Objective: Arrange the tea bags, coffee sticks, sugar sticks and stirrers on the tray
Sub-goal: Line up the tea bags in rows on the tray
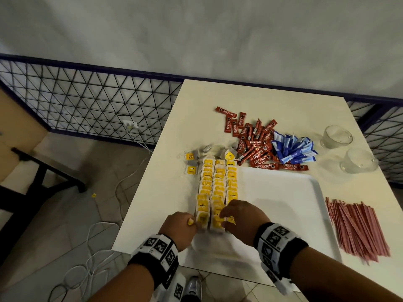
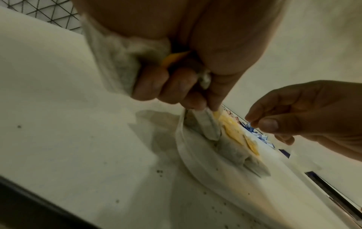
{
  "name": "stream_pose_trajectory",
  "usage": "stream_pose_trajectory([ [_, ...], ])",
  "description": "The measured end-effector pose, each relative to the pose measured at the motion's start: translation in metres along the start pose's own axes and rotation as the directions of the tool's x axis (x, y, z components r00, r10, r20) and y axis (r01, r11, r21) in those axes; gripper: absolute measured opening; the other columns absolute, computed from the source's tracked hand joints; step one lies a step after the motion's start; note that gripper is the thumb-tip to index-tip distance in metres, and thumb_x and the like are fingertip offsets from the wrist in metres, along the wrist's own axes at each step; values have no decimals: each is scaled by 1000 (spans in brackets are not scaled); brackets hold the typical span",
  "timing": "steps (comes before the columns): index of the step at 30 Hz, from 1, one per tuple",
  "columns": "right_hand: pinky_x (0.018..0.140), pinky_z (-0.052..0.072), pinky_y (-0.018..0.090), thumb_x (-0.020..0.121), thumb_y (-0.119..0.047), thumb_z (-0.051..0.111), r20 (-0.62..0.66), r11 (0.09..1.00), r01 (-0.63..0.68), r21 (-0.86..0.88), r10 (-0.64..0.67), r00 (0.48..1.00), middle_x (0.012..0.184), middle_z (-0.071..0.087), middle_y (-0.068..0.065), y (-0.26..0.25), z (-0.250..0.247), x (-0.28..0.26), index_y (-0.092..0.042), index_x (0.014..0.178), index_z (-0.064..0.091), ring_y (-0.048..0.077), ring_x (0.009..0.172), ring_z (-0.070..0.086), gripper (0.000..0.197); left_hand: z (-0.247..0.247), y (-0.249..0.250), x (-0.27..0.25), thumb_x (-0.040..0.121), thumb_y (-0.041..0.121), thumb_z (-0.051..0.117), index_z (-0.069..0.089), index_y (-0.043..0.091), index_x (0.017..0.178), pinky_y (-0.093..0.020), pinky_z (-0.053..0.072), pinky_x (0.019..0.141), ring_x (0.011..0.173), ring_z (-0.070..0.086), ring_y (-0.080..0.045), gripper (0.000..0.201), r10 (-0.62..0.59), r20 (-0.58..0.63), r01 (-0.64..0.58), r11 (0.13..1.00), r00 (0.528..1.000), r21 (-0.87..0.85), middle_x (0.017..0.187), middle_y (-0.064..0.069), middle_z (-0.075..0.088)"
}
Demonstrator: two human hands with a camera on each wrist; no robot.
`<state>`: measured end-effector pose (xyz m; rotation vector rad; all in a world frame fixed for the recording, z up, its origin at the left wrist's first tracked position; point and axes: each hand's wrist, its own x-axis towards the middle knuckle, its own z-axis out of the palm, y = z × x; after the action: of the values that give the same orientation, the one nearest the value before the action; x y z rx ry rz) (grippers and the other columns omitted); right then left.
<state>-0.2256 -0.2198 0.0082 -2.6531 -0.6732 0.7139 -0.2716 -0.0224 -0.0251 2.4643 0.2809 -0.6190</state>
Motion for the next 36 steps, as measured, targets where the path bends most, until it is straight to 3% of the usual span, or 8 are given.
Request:
stream_pose_trajectory([
  [7,88,45,29,88,-38,55,13,994,29,-109,-28,1000,122,54,-4,2,18,2,-32,119,60,22,112,54,32,11,0,9,86,32,57,54,22,76,-25,42,69,94,62,-28,15,-47,-84,49,999,995,15,97,-6,69],
  [12,86,44,32,87,-42,56,49,981,67,-180,-59,997,122,52,-2,2,27,6,-31,121,56,25,111,52,35,12,1,6,83,35,61,46,25,81,-29,48,72,86,60,-27,18,-116,-113,106,990,987,-91,88,-3,63],
  [16,87,44,33,91,-35,50,16,980,87,-178,-85,996,120,54,0,5,33,9,-29,119,59,27,111,52,30,8,-7,-4,88,40,60,48,25,92,-30,48,71,86,62,-25,20,9,-154,-21,997,988,-79,82,3,62],
  [19,88,45,33,90,-32,49,-8,983,73,-170,-76,997,119,55,0,5,36,12,-29,118,59,28,111,52,31,8,-10,-9,90,45,54,54,33,118,-32,50,81,99,63,-22,30,196,-60,-189,977,979,97,104,4,69],
  [22,86,45,34,89,-30,49,-28,984,71,-163,-76,997,116,55,1,4,36,14,-27,116,60,29,109,53,29,10,-8,-7,94,45,46,45,37,135,-33,48,89,110,58,-23,41,230,20,-227,936,973,270,121,3,62],
  [28,84,48,37,88,-31,51,-49,980,85,-182,-95,994,114,55,2,1,36,17,-25,110,62,30,105,55,26,9,-1,-2,96,45,42,53,34,121,-34,48,80,100,60,-26,30,267,49,-266,893,962,363,111,1,56],
  [36,85,47,36,91,-33,50,-35,979,85,-184,-93,995,119,52,0,2,35,17,-27,114,61,28,109,52,26,7,-1,1,95,40,44,54,33,119,-34,49,80,98,60,-25,27,293,75,-299,878,953,373,114,5,51],
])
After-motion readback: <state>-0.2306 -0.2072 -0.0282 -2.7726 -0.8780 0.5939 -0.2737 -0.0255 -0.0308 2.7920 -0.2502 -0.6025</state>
